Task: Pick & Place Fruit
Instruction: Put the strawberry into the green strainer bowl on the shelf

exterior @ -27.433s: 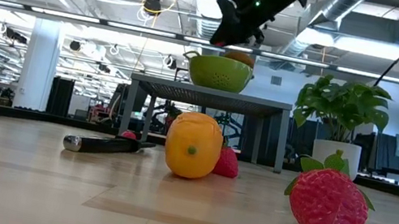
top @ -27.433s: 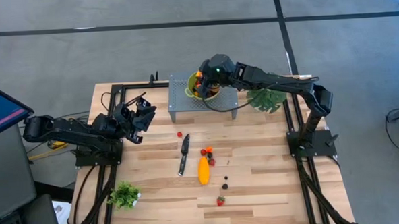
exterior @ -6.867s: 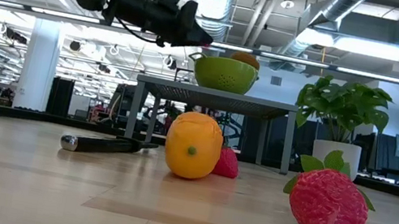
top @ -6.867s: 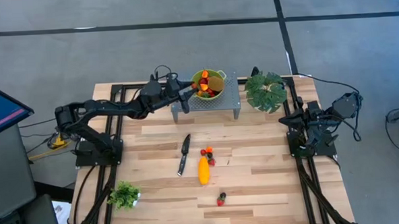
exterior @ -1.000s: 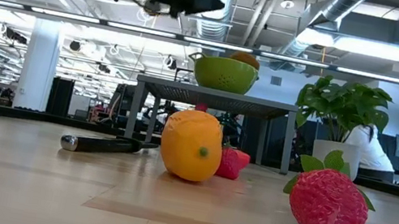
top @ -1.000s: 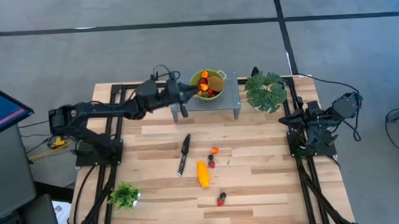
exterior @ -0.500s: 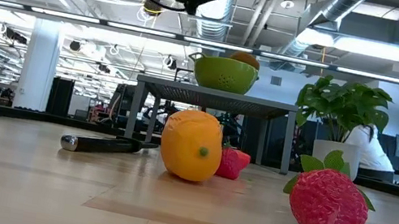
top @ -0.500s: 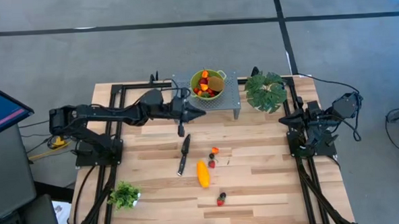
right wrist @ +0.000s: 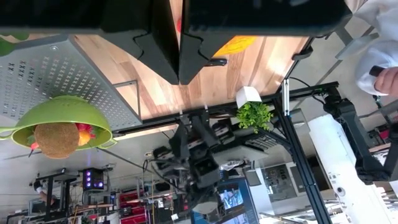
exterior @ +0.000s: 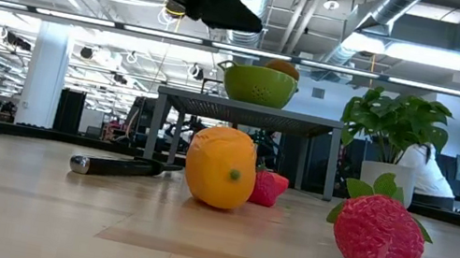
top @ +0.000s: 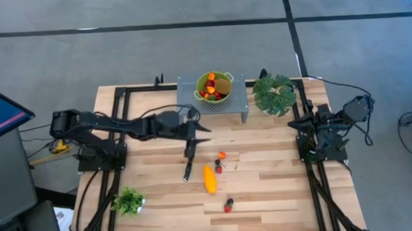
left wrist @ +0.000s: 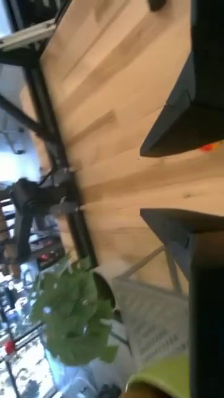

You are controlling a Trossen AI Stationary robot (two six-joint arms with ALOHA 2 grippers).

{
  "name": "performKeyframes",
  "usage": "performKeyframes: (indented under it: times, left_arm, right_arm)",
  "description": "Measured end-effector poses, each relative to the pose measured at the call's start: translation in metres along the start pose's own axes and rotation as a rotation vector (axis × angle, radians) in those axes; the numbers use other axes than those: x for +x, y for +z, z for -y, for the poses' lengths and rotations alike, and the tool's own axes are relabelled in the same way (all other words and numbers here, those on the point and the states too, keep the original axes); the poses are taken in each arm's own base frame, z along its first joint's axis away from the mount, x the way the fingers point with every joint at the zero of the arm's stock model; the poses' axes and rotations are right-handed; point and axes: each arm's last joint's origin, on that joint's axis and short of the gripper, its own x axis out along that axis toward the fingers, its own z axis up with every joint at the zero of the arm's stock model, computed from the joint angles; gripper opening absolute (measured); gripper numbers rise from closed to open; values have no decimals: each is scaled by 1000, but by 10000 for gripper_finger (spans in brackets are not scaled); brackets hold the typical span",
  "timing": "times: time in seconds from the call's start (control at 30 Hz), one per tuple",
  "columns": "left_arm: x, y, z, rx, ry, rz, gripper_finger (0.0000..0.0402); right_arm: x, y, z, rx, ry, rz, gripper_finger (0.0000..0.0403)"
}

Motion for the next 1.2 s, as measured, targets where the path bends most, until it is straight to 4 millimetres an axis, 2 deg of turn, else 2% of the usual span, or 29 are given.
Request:
performKeyframes:
  times: [0.2, 0.47, 0.57, 0.7, 0.87, 1.0, 1.2]
  left_arm:
    - [0, 5, 24, 16, -66, -2, 168]
    - [2, 6, 43, 37, -123, -10, 171]
    - [13, -4, 54, 47, -157, -54, 171]
    - [36, -31, 70, 62, -200, -153, 173]
    - [60, -54, 78, 66, -143, -168, 173]
    - [70, -63, 81, 56, -130, -144, 176]
    - [74, -67, 81, 10, -74, -151, 178]
  right_arm:
    - [0, 0, 0, 0, 0, 0, 6]
    - [0, 0, 0, 0, 0, 0, 6]
    - [0, 0, 0, 0, 0, 0, 6]
    - [0, 0, 0, 0, 0, 0, 6]
    - [0, 0, 0, 0, 0, 0, 6]
    - [0, 0, 0, 0, 0, 0, 6]
    - [0, 0, 0, 0, 0, 0, 6]
